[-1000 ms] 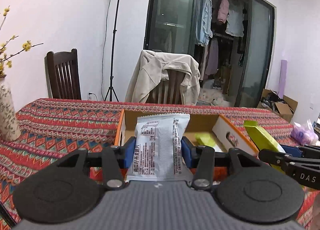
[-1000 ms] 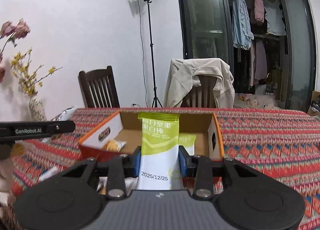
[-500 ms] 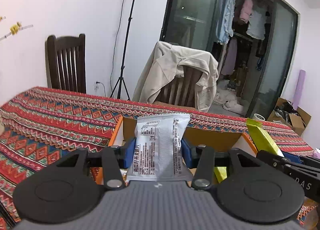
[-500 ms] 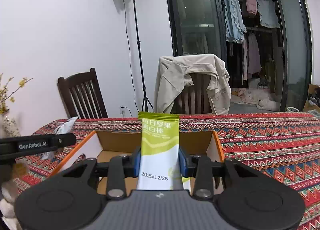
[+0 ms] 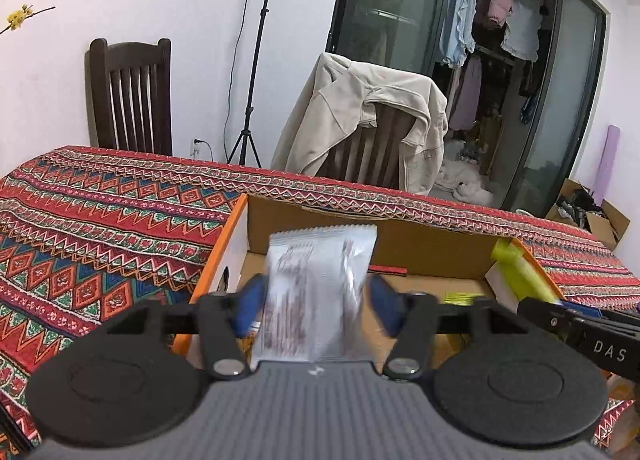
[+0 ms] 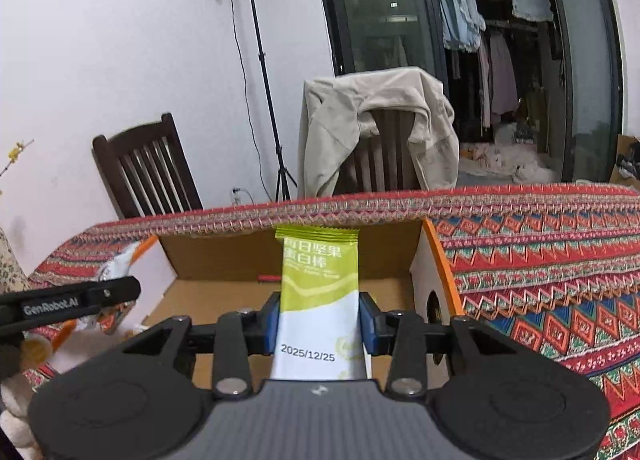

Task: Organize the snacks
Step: 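Open both tools to drop the snacks into the box, then raise them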

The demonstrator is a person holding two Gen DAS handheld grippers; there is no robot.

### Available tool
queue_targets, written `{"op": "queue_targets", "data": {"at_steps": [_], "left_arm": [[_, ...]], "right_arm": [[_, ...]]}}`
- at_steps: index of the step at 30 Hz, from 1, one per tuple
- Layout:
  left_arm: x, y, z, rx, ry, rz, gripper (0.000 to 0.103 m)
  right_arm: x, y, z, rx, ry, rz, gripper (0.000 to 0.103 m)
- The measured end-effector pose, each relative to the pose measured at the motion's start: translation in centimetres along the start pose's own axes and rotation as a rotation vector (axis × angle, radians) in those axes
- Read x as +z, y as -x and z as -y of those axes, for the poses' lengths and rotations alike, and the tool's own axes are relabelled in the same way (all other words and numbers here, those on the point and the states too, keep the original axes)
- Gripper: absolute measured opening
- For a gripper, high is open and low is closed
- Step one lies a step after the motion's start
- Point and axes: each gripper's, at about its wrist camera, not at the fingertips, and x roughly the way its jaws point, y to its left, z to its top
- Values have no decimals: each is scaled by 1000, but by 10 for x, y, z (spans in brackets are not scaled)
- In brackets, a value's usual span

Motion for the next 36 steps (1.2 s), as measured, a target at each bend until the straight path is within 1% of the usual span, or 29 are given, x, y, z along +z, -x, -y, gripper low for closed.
{"op": "queue_targets", "data": {"at_steps": [1,2,3,4,5,8,9,10,15,19,21,25,31,36], "left_arm": [[-1,2,0,0,2,7,94],[-1,3,0,7,1,17,103],[-2,6,1,16,-2,31,103],[-2,8,2,14,-5,36,103],[-2,8,2,5,-6,33,103],[-1,9,3,-3,3,23,103],[0,9,3,-4,3,21,103],[0,10,3,-4,3,21,103],[4,25,4,-7,10,51,103],[7,43,4,-7,19,73,103],[10,53,4,-9,24,81,103],[10,77,6,-20,6,97,103],[-2,110,3,-24,-5,89,103],[-22,135,-1,-36,-37,84,103]], "right_arm": [[-1,-1,1,-3,-3,-7,50],[0,-2,2,-2,-5,-15,59],[-1,-2,3,0,-11,-21,78],[-2,-2,4,2,-17,-21,93],[-2,-1,5,1,-18,-16,96],[-3,2,5,-13,-12,-20,99],[-3,3,5,-16,-13,-18,102],[-3,4,5,-18,-14,-16,103],[-3,12,2,-28,-12,-11,103],[-3,34,2,-49,-20,16,103],[-2,48,4,-47,-33,31,103],[-4,75,3,-39,-13,56,103],[-19,110,5,-19,1,62,103],[-46,134,3,-10,35,48,103]]}}
